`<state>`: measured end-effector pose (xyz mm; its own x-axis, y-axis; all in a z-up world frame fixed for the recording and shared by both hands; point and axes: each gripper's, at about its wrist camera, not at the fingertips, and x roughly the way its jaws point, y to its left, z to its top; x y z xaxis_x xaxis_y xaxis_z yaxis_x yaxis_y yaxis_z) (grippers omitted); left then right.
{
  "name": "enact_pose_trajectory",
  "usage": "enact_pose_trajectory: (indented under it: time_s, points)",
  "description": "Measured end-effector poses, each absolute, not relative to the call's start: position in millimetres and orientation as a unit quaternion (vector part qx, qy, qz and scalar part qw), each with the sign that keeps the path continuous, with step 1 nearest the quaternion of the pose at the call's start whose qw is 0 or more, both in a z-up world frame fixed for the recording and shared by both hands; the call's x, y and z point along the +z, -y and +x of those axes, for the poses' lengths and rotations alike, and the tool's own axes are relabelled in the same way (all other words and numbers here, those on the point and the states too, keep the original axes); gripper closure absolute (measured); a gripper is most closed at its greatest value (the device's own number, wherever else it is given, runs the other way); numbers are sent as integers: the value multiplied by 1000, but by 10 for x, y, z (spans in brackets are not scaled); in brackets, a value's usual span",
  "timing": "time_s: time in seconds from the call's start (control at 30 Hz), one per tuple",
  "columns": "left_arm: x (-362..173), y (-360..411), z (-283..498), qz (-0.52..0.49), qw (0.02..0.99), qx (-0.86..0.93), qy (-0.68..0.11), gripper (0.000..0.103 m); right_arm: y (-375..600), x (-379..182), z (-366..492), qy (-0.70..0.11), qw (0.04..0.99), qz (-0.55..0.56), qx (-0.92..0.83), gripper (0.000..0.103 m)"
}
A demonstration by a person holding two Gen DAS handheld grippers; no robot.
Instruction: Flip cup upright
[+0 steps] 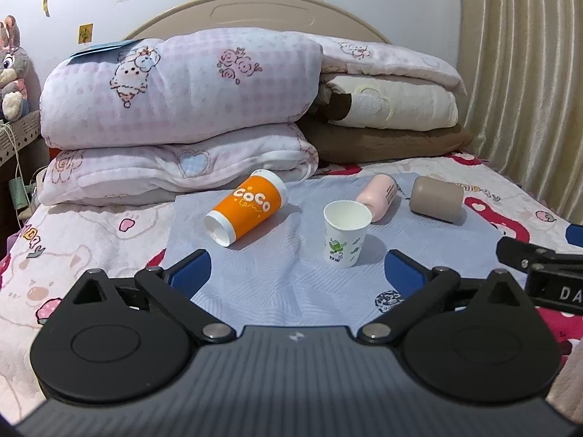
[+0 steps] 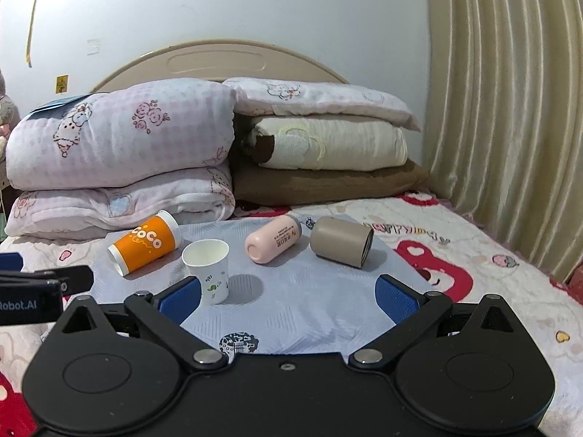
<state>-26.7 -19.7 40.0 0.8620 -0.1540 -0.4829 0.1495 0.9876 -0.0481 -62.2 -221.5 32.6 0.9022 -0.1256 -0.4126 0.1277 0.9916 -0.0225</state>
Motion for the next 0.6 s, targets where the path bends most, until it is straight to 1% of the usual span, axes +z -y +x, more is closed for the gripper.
enact_pose_trajectory:
  time_s: [0.2, 0.6]
  points:
    - [360, 188, -202, -3, 962, -59, -267, 0, 2215, 303, -603, -221, 973, 4, -67, 0]
    - [369, 167, -192, -12, 962, -55, -268, 0, 2225, 291, -584, -229, 971, 3, -71, 0]
